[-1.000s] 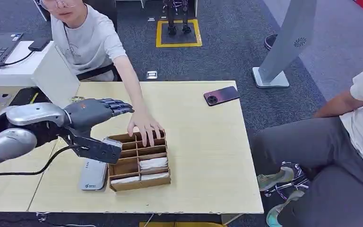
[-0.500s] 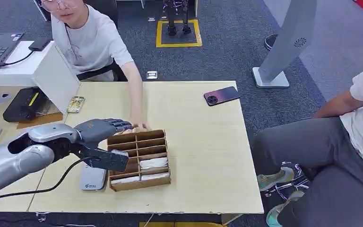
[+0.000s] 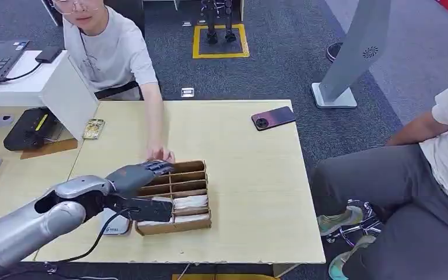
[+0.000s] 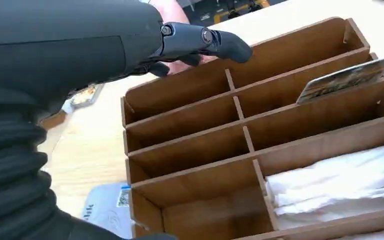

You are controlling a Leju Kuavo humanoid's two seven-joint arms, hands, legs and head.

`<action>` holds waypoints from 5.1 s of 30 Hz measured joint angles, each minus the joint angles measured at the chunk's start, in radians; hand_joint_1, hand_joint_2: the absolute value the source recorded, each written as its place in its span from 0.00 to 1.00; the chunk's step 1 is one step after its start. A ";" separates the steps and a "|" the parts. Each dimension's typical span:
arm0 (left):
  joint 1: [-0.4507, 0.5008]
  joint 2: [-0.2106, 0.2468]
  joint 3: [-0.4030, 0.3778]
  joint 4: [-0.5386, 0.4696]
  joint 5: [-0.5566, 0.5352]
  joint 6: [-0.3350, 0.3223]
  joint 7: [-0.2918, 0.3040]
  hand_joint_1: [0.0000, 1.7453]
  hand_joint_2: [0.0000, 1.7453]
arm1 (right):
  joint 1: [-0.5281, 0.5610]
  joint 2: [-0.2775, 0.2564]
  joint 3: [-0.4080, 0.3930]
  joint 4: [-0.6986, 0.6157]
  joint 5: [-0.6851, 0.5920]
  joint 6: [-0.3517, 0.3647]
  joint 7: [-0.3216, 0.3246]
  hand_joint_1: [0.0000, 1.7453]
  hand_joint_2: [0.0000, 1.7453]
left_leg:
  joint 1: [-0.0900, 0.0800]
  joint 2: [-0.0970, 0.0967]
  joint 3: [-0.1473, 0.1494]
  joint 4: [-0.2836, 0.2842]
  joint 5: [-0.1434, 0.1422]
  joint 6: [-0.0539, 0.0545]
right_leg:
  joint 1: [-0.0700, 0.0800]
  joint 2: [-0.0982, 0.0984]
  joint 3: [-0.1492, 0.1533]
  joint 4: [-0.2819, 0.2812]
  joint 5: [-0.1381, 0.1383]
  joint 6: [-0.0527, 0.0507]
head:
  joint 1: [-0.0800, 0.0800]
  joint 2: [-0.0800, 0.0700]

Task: Pass the card to the sensor for recognition and then transmit it.

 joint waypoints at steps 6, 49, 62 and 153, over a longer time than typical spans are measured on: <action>0.079 -0.035 0.081 -0.002 0.077 0.044 0.053 0.00 1.00 | 0.009 0.002 -0.008 0.001 -0.010 -0.037 -0.013 0.00 1.00 | 0.000 0.000 0.001 0.000 0.000 0.000 | 0.000 -0.001 0.001 0.000 0.000 0.000 | 0.000 0.000; 0.191 -0.261 0.265 0.019 -0.028 0.195 0.005 0.00 1.00 | 0.015 0.006 -0.029 0.003 -0.015 -0.050 -0.027 0.00 1.00 | 0.000 -0.002 0.002 0.000 0.000 0.000 | 0.000 -0.004 0.003 -0.001 -0.001 0.000 | 0.000 0.000; 0.191 -0.297 0.266 0.034 -0.178 0.221 -0.034 0.00 1.00 | 0.015 0.006 -0.031 0.003 -0.013 -0.045 -0.027 0.00 1.00 | 0.000 -0.003 0.002 0.000 0.000 0.000 | 0.000 -0.004 0.003 -0.001 -0.001 0.000 | 0.000 0.000; 0.250 -0.343 0.267 0.116 -0.447 0.228 -0.107 0.00 1.00 | 0.015 0.006 -0.035 0.003 -0.010 -0.031 -0.027 0.00 1.00 | 0.000 -0.003 0.001 0.000 0.000 0.000 | 0.000 -0.004 0.002 -0.001 -0.001 0.000 | 0.000 0.000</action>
